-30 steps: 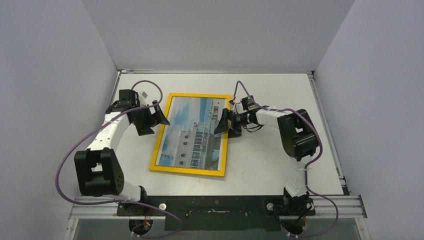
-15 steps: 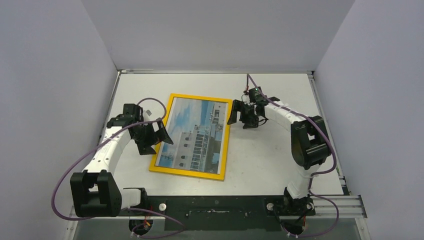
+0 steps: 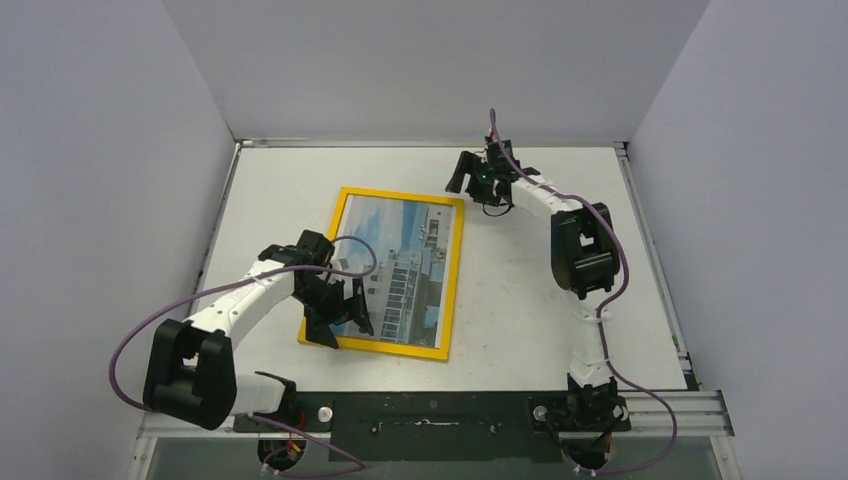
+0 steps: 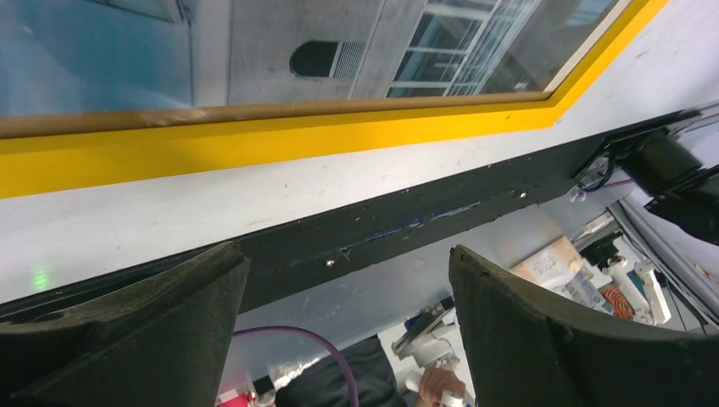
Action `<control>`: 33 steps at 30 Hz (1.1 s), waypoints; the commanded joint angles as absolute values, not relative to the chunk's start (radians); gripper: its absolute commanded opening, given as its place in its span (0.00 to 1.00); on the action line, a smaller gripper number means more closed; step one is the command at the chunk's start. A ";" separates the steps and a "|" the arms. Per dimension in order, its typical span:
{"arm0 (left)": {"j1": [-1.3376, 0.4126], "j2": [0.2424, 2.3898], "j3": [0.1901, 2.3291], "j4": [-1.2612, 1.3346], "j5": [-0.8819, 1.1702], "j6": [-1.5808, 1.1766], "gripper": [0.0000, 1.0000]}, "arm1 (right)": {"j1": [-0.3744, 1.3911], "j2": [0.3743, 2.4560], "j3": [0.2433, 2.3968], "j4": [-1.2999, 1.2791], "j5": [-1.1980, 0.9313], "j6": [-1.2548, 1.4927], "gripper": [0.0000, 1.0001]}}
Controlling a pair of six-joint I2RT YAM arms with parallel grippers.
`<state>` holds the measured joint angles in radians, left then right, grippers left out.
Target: Put the photo into the frame
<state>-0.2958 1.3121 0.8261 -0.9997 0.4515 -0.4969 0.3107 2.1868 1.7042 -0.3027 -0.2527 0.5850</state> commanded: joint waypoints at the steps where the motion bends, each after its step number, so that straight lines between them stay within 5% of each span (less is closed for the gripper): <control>1: -0.352 1.342 0.789 -0.993 0.462 -0.565 0.87 | 0.306 2.259 1.747 0.034 -0.429 0.677 0.86; 16: -0.411 1.569 0.868 -0.765 0.362 -0.632 0.82 | 0.310 2.385 1.905 -0.221 -0.569 0.483 0.84; 33: -0.179 1.815 1.245 -0.789 0.450 -0.456 0.80 | 0.267 1.999 1.262 0.098 -0.708 0.653 0.83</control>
<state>-0.2264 1.7241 1.1172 -0.8120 0.4000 -0.5301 0.2577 2.1319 1.3788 0.0479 -0.6785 0.5911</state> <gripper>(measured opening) 0.810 0.832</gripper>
